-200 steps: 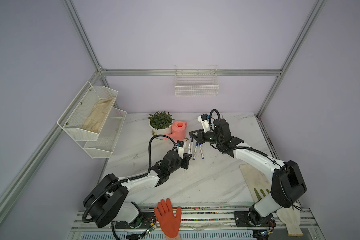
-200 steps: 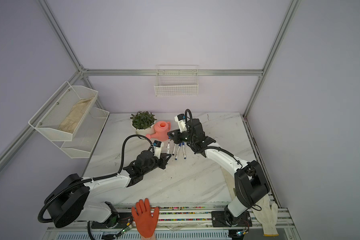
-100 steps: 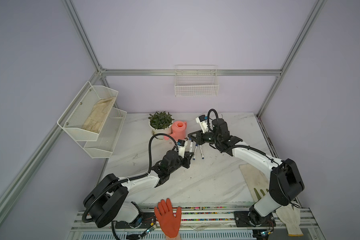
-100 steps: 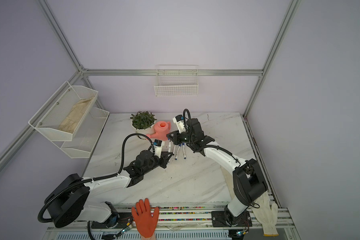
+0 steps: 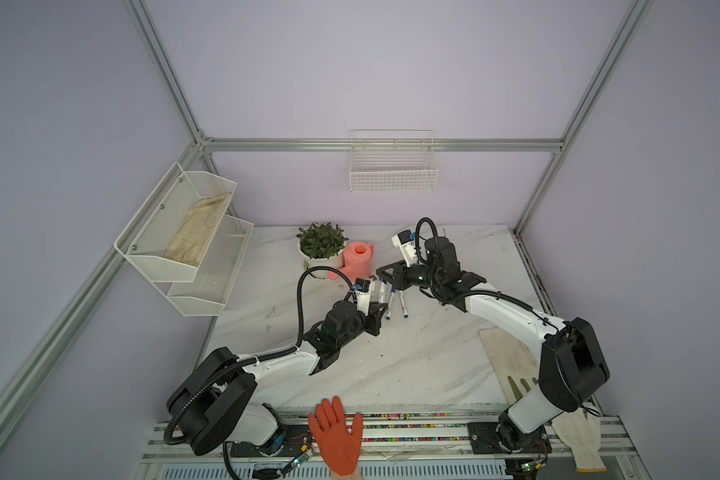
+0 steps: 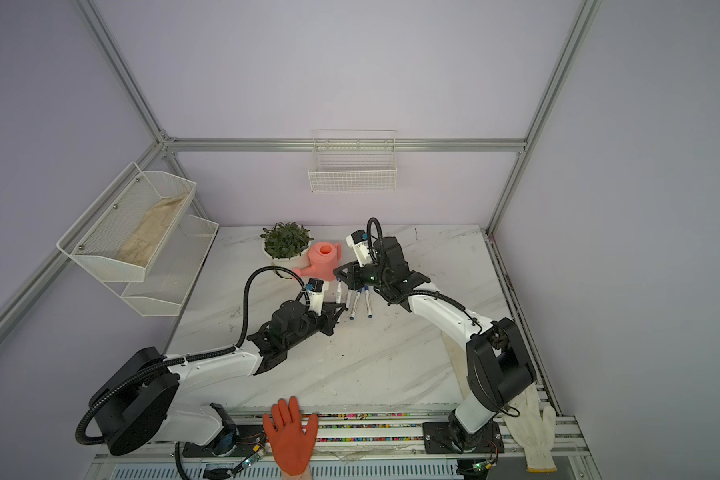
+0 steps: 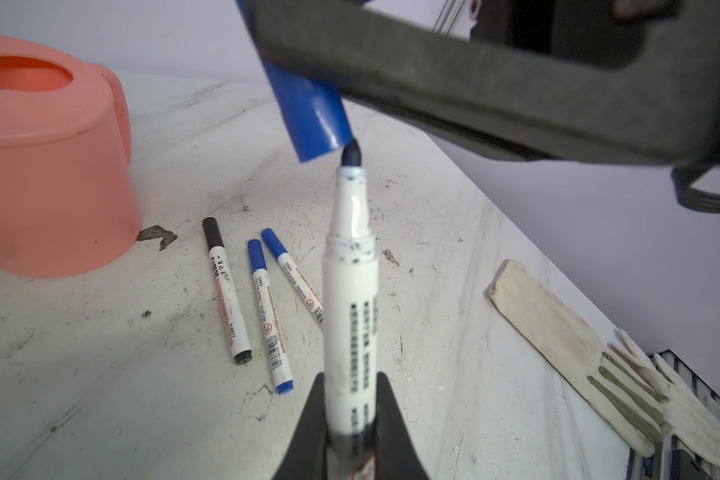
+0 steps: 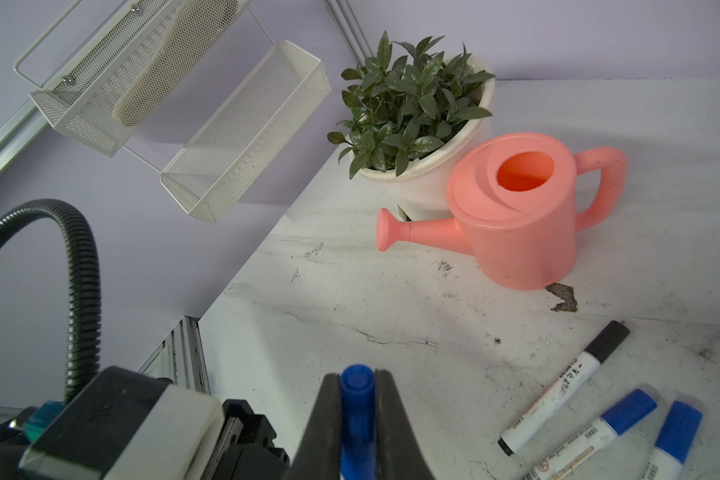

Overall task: Insert the pens into the pen caps
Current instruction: 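Align the blue cap over the marker tip with the right gripper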

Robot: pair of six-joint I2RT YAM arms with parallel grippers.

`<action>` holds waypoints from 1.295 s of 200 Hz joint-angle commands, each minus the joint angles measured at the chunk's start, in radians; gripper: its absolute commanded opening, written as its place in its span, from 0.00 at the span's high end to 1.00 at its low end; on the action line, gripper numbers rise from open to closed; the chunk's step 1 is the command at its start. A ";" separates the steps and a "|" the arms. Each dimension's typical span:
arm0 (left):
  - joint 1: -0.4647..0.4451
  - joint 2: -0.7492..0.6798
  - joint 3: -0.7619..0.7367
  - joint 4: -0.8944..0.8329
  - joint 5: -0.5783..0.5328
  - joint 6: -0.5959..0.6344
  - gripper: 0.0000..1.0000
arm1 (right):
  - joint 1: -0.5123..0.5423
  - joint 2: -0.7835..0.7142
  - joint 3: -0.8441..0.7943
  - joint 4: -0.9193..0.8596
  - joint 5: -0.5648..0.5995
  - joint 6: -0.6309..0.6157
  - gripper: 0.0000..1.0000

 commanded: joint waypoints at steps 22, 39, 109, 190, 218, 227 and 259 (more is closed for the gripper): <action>0.003 -0.005 0.023 0.136 -0.047 0.006 1.00 | 0.001 -0.045 -0.025 -0.020 -0.049 -0.010 1.00; 0.005 -0.002 0.029 0.140 -0.047 0.007 1.00 | -0.001 -0.049 -0.026 -0.027 -0.053 -0.010 1.00; 0.011 -0.004 0.025 0.150 -0.035 -0.004 1.00 | -0.018 -0.056 -0.026 -0.016 -0.079 0.002 1.00; 0.012 0.000 0.034 0.123 0.008 0.018 1.00 | -0.039 -0.058 -0.024 -0.006 -0.108 0.020 1.00; 0.011 0.010 0.044 0.113 0.047 0.028 1.00 | -0.049 -0.055 -0.020 -0.003 -0.099 0.030 1.00; 0.012 0.009 0.048 0.111 0.063 0.030 1.00 | -0.052 -0.054 -0.020 0.005 -0.100 0.035 1.00; 0.009 0.009 0.051 0.113 0.078 0.020 1.00 | -0.058 -0.046 -0.011 0.011 -0.109 0.040 1.00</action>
